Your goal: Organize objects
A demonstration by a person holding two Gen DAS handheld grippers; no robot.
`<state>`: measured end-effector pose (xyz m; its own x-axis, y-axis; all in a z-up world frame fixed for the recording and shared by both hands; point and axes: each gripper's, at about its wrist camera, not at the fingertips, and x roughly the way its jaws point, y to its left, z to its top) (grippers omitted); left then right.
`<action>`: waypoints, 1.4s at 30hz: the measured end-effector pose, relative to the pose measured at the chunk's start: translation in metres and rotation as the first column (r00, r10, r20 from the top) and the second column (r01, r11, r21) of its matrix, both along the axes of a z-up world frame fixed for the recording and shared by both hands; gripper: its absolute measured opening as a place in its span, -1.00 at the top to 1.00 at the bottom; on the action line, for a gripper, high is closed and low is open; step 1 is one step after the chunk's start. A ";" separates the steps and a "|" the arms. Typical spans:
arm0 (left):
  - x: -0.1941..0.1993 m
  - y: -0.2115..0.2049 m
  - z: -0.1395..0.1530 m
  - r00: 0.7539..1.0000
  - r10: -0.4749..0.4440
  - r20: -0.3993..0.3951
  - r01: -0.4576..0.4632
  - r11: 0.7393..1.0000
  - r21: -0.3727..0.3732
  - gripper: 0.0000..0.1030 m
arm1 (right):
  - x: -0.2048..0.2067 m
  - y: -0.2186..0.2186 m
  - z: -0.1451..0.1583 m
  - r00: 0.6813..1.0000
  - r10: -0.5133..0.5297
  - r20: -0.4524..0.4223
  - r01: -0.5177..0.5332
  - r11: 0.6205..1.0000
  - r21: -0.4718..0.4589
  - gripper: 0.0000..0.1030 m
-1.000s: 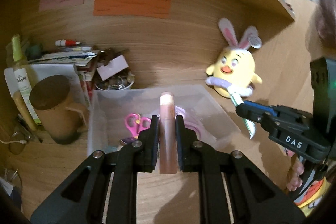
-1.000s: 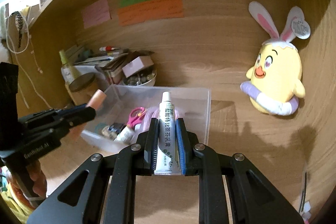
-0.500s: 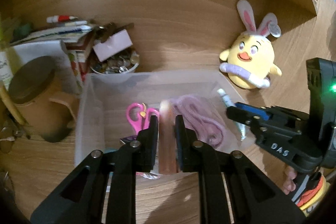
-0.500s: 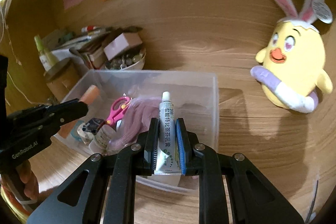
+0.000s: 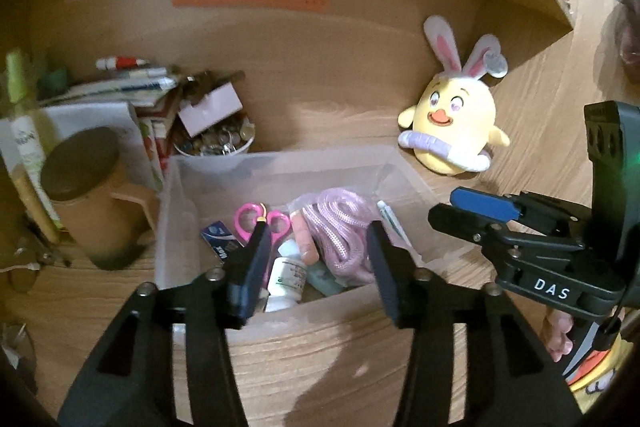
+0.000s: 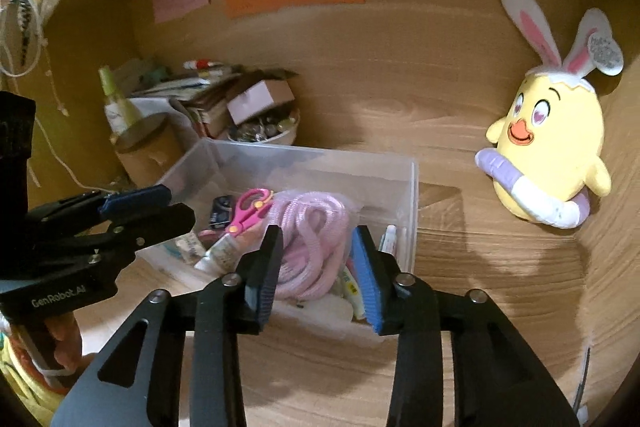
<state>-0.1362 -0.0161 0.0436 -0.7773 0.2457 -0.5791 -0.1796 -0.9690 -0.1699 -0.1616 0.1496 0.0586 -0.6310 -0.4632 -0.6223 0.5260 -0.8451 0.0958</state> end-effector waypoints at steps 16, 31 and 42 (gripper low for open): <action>0.051 -0.009 -0.013 0.997 0.081 -0.016 -0.082 0.996 -0.022 -0.86 | 0.054 0.017 0.000 0.997 -0.023 -0.079 0.022 1.000 -0.016 -0.61; 0.057 -0.011 -0.032 0.991 0.130 0.024 -0.129 0.991 -0.037 -0.87 | 0.054 0.018 -0.018 1.000 -0.026 -0.013 0.026 0.999 -0.031 -0.64; 0.053 -0.011 -0.034 0.990 0.136 0.034 -0.135 0.990 -0.036 -0.87 | 0.051 0.017 -0.021 1.000 -0.023 -0.005 0.022 0.999 -0.026 -0.64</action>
